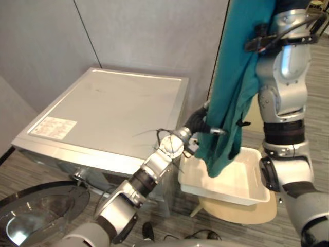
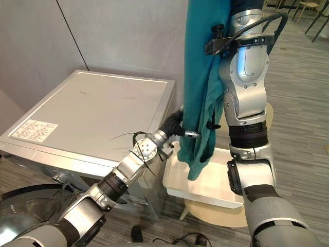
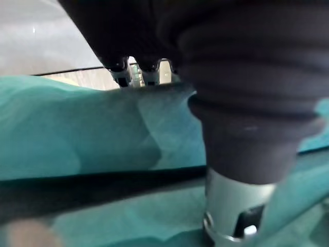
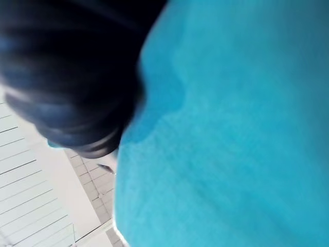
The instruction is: Pick up the laundry basket with both hands and put the clothes into the washing machine.
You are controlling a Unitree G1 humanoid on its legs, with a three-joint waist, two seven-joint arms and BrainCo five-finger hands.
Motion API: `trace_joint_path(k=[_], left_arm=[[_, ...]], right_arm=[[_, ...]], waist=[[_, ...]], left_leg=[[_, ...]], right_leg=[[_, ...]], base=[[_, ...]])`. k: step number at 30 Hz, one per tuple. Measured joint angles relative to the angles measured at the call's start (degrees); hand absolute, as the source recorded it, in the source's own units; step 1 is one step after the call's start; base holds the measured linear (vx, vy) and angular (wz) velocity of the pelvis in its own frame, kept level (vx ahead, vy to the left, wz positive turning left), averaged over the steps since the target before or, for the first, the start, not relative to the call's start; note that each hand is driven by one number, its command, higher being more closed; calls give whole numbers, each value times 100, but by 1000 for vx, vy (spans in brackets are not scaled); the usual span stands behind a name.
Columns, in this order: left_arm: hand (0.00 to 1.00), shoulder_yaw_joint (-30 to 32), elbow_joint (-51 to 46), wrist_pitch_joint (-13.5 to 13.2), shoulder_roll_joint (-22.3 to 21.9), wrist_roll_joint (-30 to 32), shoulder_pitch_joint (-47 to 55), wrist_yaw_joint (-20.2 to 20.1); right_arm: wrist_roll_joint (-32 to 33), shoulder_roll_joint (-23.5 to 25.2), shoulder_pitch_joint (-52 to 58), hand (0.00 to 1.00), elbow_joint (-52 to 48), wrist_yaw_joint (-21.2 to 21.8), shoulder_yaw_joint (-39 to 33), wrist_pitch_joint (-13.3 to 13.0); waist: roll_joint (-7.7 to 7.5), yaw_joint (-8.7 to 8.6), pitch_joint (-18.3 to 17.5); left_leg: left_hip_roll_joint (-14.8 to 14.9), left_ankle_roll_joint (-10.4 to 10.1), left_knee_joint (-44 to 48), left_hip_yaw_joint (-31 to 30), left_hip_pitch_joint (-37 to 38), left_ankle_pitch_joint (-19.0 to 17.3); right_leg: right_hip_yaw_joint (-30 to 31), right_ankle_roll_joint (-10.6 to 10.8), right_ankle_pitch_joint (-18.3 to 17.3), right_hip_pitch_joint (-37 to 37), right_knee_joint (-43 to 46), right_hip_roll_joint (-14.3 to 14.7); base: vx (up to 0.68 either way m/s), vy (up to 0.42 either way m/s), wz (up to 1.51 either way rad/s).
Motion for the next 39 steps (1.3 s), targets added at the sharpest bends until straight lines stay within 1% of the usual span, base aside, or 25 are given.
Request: trace_joint_path(k=[1,3,4,8,11,14,15,17,18,20,25,31,38,39], left_arm=[[0,-64,35,1,3,-125,-2,-53],[0,-197,103,15,5,-738,-10,-189],[0,-225,103,15,7,-891,-20,-213],[0,-318,96,3,110,-1930,-151,-303],[0,-318,75,-46,289,-2295,-175,-318],[0,-315,-43,-105,487,-2390,-165,-402],[100,-297,-224,-143,592,-2389,-159,-423],[100,-250,-389,-211,615,-2383,-134,-423],[100,-237,-489,-320,614,-2365,-108,-423],[100,-212,-604,-382,608,-2329,-83,-427],[100,40,-658,-393,582,-2322,6,-422],[100,166,-786,-393,556,-2319,86,-376],[100,435,-820,-398,338,-2143,209,-21],[100,443,-820,-398,338,-2105,209,8]], right_arm=[[36,0,0,100,44,20,5,0],[90,-2,47,100,170,71,36,12],[106,-2,74,100,170,73,47,12],[272,-7,206,100,257,99,330,5],[305,-7,339,100,353,104,427,-15],[304,10,518,100,353,137,447,-27],[300,65,570,100,353,192,448,-73],[299,124,602,100,353,214,449,-108],[298,187,620,100,353,222,451,-118],[296,204,646,100,353,228,470,-120],[291,329,758,100,355,224,470,-121],[240,387,861,100,361,204,467,-119],[156,398,862,100,361,158,445,-112],[117,399,864,0,363,147,443,-111]], waist=[[-24,-13,-11],[-97,-48,-58],[-108,-49,-65],[-124,-53,-77],[-147,-54,-95],[-189,-58,-122],[-191,-59,-124],[-191,-58,-124],[-190,-62,-124],[-185,-65,-128],[-176,-151,-134],[-168,-170,-138],[-156,-171,-140],[-154,-171,-139]], left_leg=[[6,0,0,-1,0,0],[16,-10,0,-1,2,-8],[16,-11,0,-1,2,-8],[22,-12,0,9,32,-10],[32,-37,0,18,61,-29],[32,-33,1,40,67,-26],[26,-23,1,68,69,-19],[22,-23,1,96,79,-18],[21,-23,1,110,96,-18],[21,-23,1,121,102,-18],[21,-23,1,133,116,-18],[21,-23,1,138,121,-18],[20,-23,1,136,124,-17],[20,-23,1,136,124,-17]], right_leg=[[0,-2,0,1,0,6],[3,-20,-6,0,0,19],[4,-21,-7,0,0,19],[14,-29,-8,22,-4,24],[22,-33,-12,48,-14,31],[33,-32,-11,30,-14,36],[59,-29,-10,-13,-8,28],[91,-24,-6,-13,-7,23],[107,-24,-6,-18,-7,23],[121,-24,-6,-20,-7,24],[136,-19,-10,-18,-2,23],[141,-16,-13,-17,2,23],[142,-17,-13,-15,4,23],[142,-17,-13,-15,5,23]], base=[[0,0,0],[0,0,0],[0,0,0],[0,0,0],[0,0,0],[0,0,-3],[0,0,-7],[0,0,-7],[0,0,-5],[1,-1,-2],[0,0,0],[0,0,0],[0,0,0],[0,0,0]])
